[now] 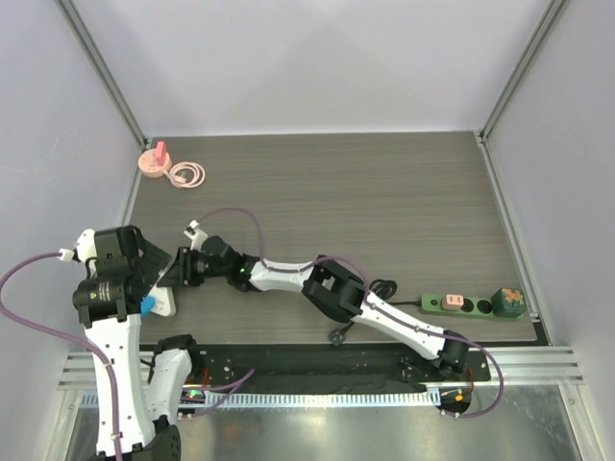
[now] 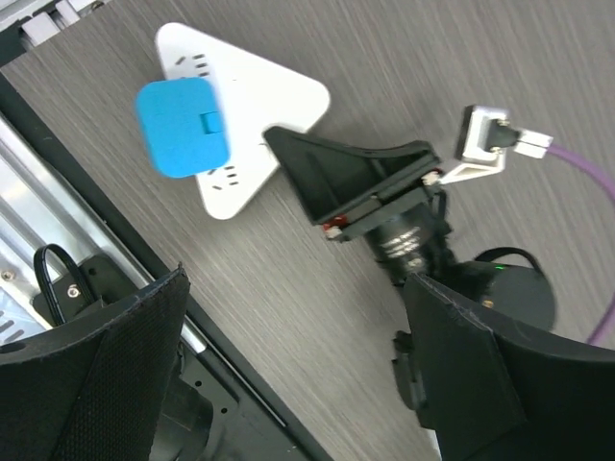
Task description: Pull the plug off the socket
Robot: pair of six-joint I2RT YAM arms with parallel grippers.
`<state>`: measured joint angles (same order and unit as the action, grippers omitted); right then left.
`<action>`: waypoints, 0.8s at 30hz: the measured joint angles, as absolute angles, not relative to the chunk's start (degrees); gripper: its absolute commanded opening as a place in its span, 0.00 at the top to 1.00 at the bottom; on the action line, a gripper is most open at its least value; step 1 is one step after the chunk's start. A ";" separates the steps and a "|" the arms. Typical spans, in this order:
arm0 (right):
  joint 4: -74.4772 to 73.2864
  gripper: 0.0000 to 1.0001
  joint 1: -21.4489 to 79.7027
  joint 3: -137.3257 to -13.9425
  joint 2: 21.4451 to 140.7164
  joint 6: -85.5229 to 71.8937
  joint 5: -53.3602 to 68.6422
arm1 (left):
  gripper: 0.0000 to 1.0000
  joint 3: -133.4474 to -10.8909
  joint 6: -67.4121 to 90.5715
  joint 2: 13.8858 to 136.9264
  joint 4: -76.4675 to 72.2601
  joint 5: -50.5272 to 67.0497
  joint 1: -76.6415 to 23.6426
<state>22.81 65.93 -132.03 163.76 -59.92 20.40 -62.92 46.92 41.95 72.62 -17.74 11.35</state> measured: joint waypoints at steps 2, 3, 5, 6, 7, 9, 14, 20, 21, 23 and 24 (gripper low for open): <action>24.88 0.99 64.88 -128.77 162.54 -60.31 20.82 | 0.09 -61.17 46.28 41.87 71.55 -17.28 11.35; 25.36 0.99 64.25 -127.85 162.17 -60.64 21.28 | 0.09 -59.70 46.02 41.65 70.89 -16.67 11.35; 25.58 0.99 63.22 -127.26 161.91 -61.01 22.06 | 0.08 -56.80 45.74 41.10 69.76 -16.05 11.33; 25.71 0.99 62.74 -126.93 161.80 -61.25 22.44 | 0.07 -55.40 45.69 41.01 69.78 -16.38 11.31; 25.87 0.99 62.26 -126.41 161.60 -61.60 22.87 | 0.05 -54.87 45.80 41.30 70.19 -16.84 11.31; 27.00 0.99 61.41 -124.11 160.73 -62.46 23.57 | 0.04 -55.00 46.30 42.68 71.90 -18.37 11.31; 28.69 0.99 60.25 -121.82 159.83 -63.59 25.52 | 0.02 -55.53 50.76 45.32 75.07 -19.55 11.31; 30.68 0.99 59.48 -120.55 159.83 -64.64 28.08 | 0.00 -51.94 58.39 47.09 75.75 -21.21 11.57; 31.57 0.99 59.29 -120.07 159.79 -64.84 28.73 | 0.00 -50.78 59.46 47.18 75.42 -21.32 11.84; 32.86 0.99 58.92 -119.50 159.79 -65.30 29.87 | 0.00 -48.42 61.01 47.57 74.59 -21.26 12.53; 33.30 0.99 58.70 -119.28 159.79 -65.54 30.44 | 0.00 -47.37 61.56 47.92 74.04 -21.17 13.15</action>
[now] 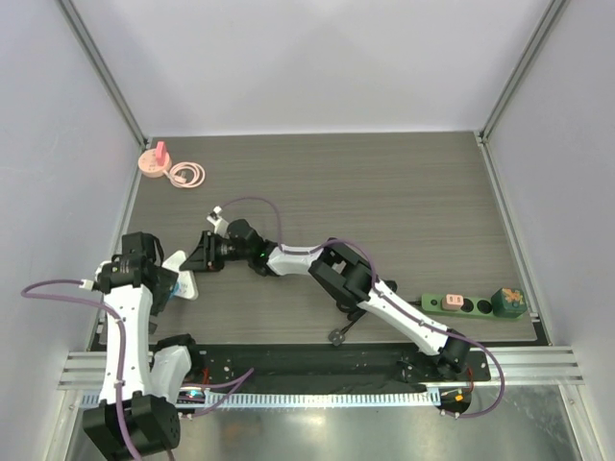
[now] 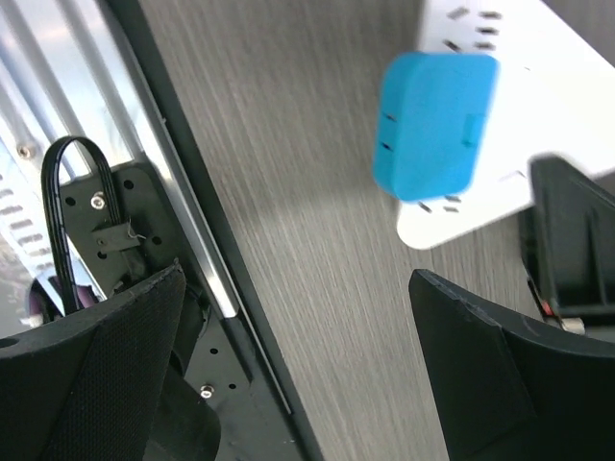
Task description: Pull the plug off the socket
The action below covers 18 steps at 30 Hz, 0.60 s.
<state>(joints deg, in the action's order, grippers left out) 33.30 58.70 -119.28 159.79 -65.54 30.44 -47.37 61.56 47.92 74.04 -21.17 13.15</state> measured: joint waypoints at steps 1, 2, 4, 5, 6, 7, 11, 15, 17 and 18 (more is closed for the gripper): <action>33.47 0.99 58.50 -119.22 159.79 -65.76 30.89 | 0.00 -46.65 62.17 48.38 73.78 -21.04 13.80; 33.58 0.99 58.33 -119.17 159.79 -65.98 31.24 | 0.00 -46.13 62.81 48.95 73.38 -21.02 14.59; 33.69 0.99 57.95 -119.13 159.79 -66.35 31.88 | 0.00 -45.54 63.53 49.71 72.38 -20.78 16.08; 33.69 0.99 57.78 -119.13 159.79 -66.50 32.12 | 0.00 -45.30 63.83 49.98 71.90 -20.51 16.84; 33.69 0.99 57.67 -119.13 159.79 -66.67 32.21 | 0.00 -44.86 64.10 50.17 71.02 -19.84 18.04; 33.71 0.99 57.58 -119.13 159.79 -66.89 32.32 | 0.00 -44.38 64.16 50.28 70.26 -19.35 18.98; 34.02 0.99 57.52 -119.26 160.07 -68.44 32.67 | 0.00 -42.30 63.96 50.41 66.54 -16.38 22.17; 35.22 0.99 57.52 -120.77 161.36 -70.63 33.85 | 0.00 -41.32 62.83 50.35 62.15 -13.04 23.31; 35.57 0.99 57.52 -121.27 161.71 -71.05 34.17 | 0.00 -41.17 62.37 50.26 60.12 -12.08 23.40; 35.62 0.99 57.52 -121.32 161.75 -71.09 34.20 | 0.00 -41.04 62.15 50.09 58.83 -11.64 23.40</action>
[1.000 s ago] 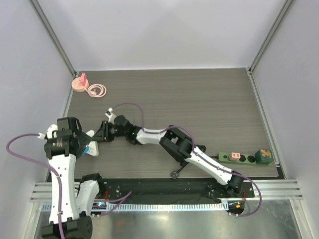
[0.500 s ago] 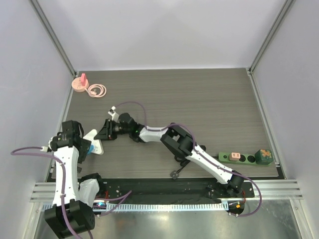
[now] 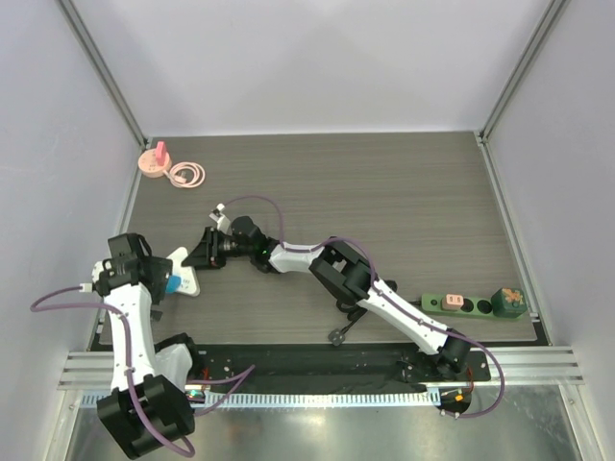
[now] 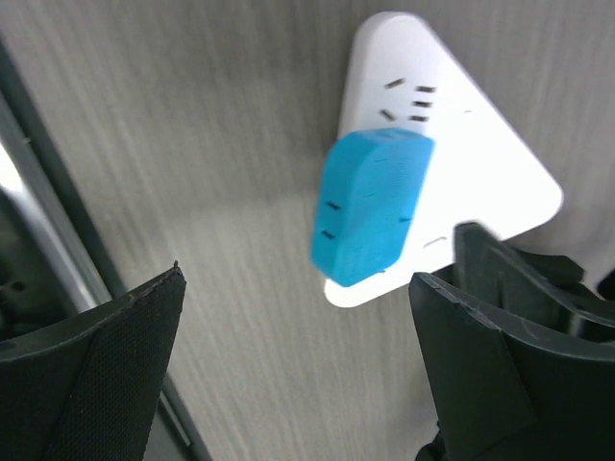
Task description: Pull the plug off the socket
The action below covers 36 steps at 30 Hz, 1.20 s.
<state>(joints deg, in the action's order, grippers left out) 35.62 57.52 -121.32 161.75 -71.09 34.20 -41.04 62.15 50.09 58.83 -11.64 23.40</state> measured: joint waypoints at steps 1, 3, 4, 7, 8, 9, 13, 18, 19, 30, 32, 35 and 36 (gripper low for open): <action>35.62 0.99 57.52 -121.32 161.75 -71.11 34.20 | 0.00 -40.97 61.93 49.95 57.82 -11.22 23.40; 35.62 0.99 57.52 -121.32 161.75 -71.13 34.20 | 0.00 -40.95 61.47 50.11 56.29 -10.61 23.42; 35.62 0.99 57.52 -121.32 161.75 -71.13 34.20 | 0.00 -40.95 61.39 50.35 55.79 -10.39 23.42; 35.59 0.99 57.52 -121.32 161.75 -71.13 34.20 | 0.00 -40.95 61.23 52.27 55.07 -10.11 23.44; 35.59 0.99 57.52 -121.32 161.75 -71.11 34.20 | 0.01 -40.95 61.10 53.15 55.02 -9.96 23.51; 35.59 0.99 57.52 -121.32 161.75 -71.11 34.20 | 0.01 -40.95 61.06 54.02 55.02 -9.82 23.51; 35.59 0.99 57.52 -121.32 161.75 -71.11 34.22 | 0.02 -40.95 61.08 56.38 55.53 -9.80 23.55; 35.57 0.99 57.52 -121.36 161.75 -71.11 34.24 | 0.05 -40.64 61.12 56.51 56.03 -9.34 23.83; 35.57 0.99 57.52 -121.36 161.75 -71.11 34.24 | 0.05 -40.27 61.12 56.49 55.68 -8.93 24.08; 35.55 0.99 57.52 -121.40 161.75 -70.54 34.57 | 0.18 -39.42 58.19 63.59 49.95 -4.71 25.54; 35.55 0.99 57.52 -121.40 161.75 -70.59 34.68 | 0.21 -39.53 57.41 63.44 49.45 -4.93 25.52; 35.57 0.99 57.52 -121.40 161.75 -70.59 34.74 | 0.30 -39.53 56.36 61.54 49.04 -5.69 25.56; 35.55 0.99 57.52 -121.40 161.75 -70.63 34.76 | 0.35 -39.53 56.23 60.49 48.80 -6.02 25.61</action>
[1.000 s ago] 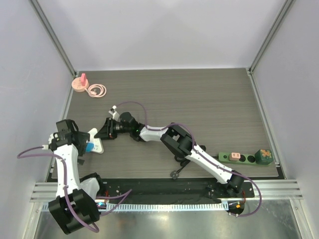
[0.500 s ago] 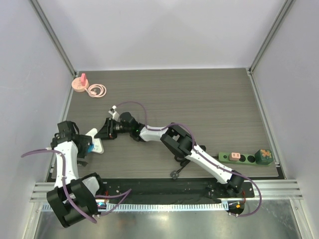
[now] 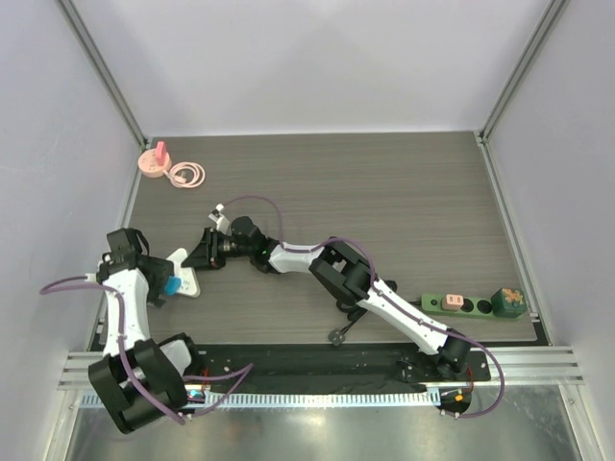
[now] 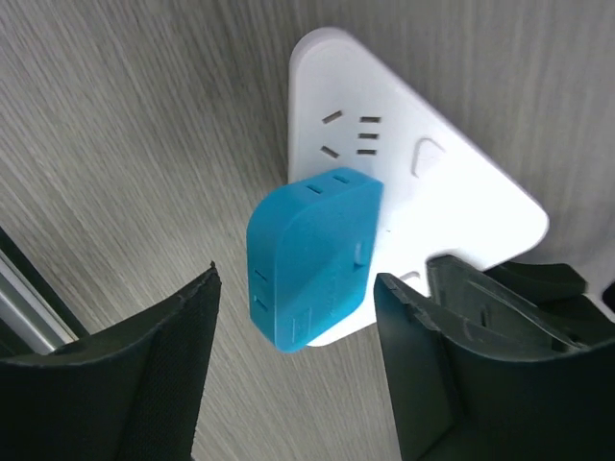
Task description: Pull the plug off the socket
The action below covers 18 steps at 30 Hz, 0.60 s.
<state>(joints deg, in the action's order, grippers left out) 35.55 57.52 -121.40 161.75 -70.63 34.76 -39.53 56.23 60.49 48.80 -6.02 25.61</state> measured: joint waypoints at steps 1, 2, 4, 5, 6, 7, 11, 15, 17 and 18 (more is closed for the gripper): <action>35.57 0.99 57.52 -121.40 161.75 -70.63 34.79 | 0.37 -39.53 56.18 59.24 48.53 -6.26 25.65; 35.57 0.99 57.52 -121.40 161.75 -70.63 34.79 | 0.40 -39.53 56.05 58.08 48.34 -6.48 25.65; 35.57 0.99 57.52 -121.40 161.75 -70.63 34.81 | 0.47 -39.53 56.01 56.23 48.12 -6.72 25.65; 35.57 0.99 57.52 -121.40 161.75 -70.63 34.81 | 0.49 -39.51 55.92 55.66 48.10 -6.85 25.67; 35.57 0.99 57.52 -121.40 161.75 -70.63 34.83 | 0.54 -39.51 55.88 55.37 48.07 -6.90 25.67; 35.57 0.99 57.52 -121.40 161.77 -70.65 34.79 | 0.55 -39.51 55.81 55.22 48.07 -6.94 25.67; 35.57 0.99 57.52 -121.40 161.77 -70.74 34.85 | 0.44 -39.48 55.22 55.42 48.27 -7.07 25.69; 35.59 0.99 57.52 -121.40 161.77 -70.70 34.89 | 0.14 -39.86 55.07 55.44 50.09 -8.12 25.69; 35.59 0.99 57.52 -121.40 161.77 -70.72 34.89 | 0.13 -40.07 55.16 54.78 50.89 -8.99 25.69; 35.62 0.99 57.52 -121.40 161.77 -70.72 34.92 | 0.14 -40.07 55.24 54.24 51.09 -9.19 25.71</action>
<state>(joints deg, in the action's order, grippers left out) 35.62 57.52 -121.40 161.77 -70.72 34.92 -40.07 55.24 54.24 51.09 -9.19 25.71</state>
